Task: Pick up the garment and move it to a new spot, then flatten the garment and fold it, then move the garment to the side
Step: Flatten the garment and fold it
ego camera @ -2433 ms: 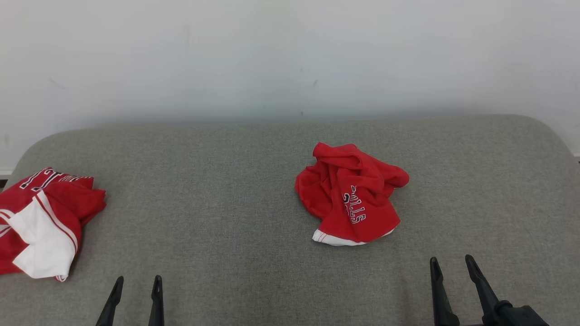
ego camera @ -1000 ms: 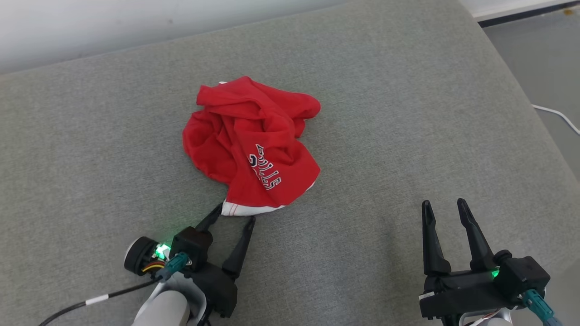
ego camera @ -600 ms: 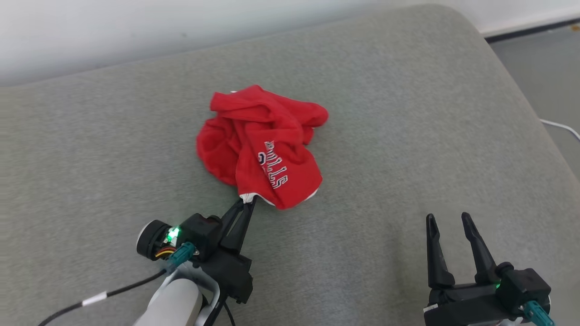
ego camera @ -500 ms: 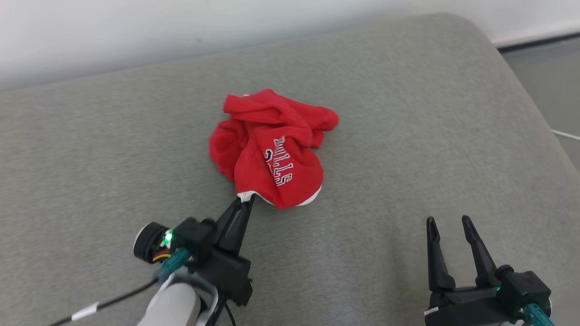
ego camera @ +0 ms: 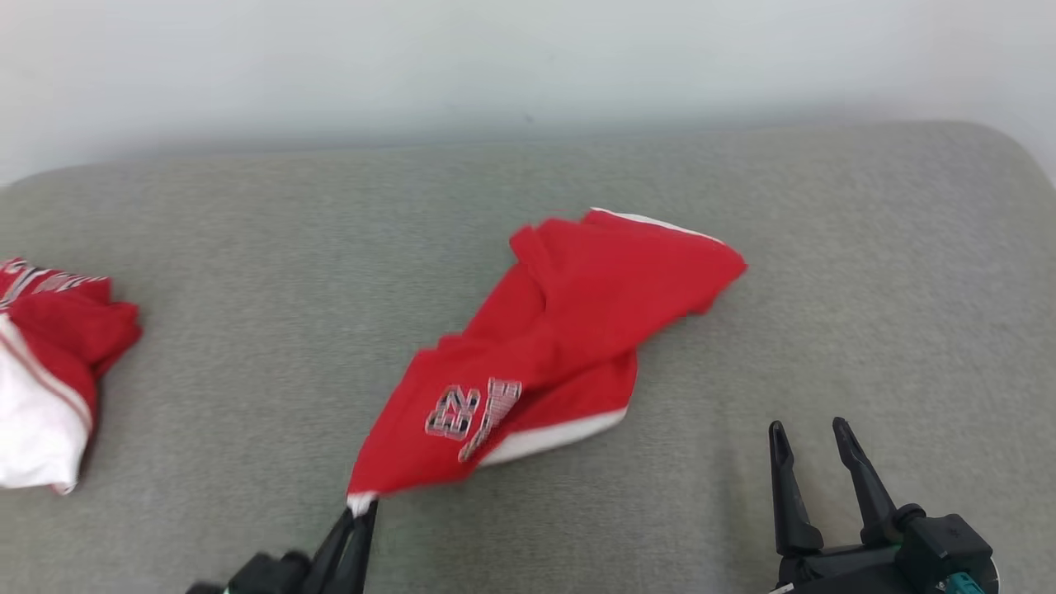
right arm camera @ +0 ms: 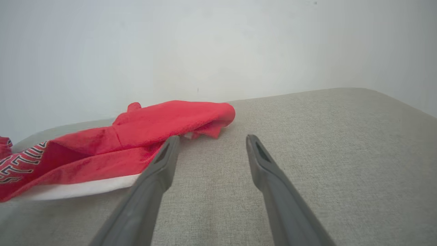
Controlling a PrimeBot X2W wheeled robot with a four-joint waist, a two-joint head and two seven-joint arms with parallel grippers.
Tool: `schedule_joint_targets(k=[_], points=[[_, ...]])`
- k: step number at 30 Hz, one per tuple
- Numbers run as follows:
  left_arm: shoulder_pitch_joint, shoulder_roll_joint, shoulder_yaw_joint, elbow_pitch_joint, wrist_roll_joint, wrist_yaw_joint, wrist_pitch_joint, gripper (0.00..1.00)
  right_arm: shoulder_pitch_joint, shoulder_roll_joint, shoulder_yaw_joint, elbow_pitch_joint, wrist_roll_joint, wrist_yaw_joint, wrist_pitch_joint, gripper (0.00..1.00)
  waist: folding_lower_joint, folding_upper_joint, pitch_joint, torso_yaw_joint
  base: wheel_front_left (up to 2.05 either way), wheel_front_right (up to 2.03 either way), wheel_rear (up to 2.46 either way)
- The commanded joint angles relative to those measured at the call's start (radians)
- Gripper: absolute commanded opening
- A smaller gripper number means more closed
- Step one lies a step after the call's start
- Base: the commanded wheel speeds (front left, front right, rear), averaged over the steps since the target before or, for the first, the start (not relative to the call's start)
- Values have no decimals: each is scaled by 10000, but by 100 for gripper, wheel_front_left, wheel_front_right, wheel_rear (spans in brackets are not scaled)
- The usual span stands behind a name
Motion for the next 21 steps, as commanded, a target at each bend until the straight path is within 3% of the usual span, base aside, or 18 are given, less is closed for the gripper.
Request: schedule_joint_targets(k=[1, 12, 13, 14, 15, 21], points=[[295, -49, 105, 148, -66, 0, -33, 0, 37, 17, 4, 1, -33, -23, -3, 100, 1, 1, -307, 497, 0, 0, 0], [729, -487, 629, 1595, 14, -147, -33, 0, 192, 23, -101, 109, -130, -23, -3, 100, 1, 1, -436, 558, 0, 0, 0], [670, -544, 650, 1600, 43, -166, -35, 18, 203, 21, -110, 114, -118, -23, -3, 100, 1, 1, -455, 584, 0, 0, 0], [599, -597, 694, 1485, 97, -181, -35, 55, 210, 20, -122, 115, -101, -23, -3, 100, 1, 1, -463, 610, 0, 0, 0], [584, -641, 760, 1370, 132, -189, -35, 100, 224, 18, -128, 124, -84, -23, -3, 100, 1, 1, -488, 638, 0, 0, 0], [956, -922, 1349, -194, 536, -230, -35, 100, 284, 18, -161, 94, -18, -23, -3, 100, 1, 1, -521, 779, 0, 0, 0]])
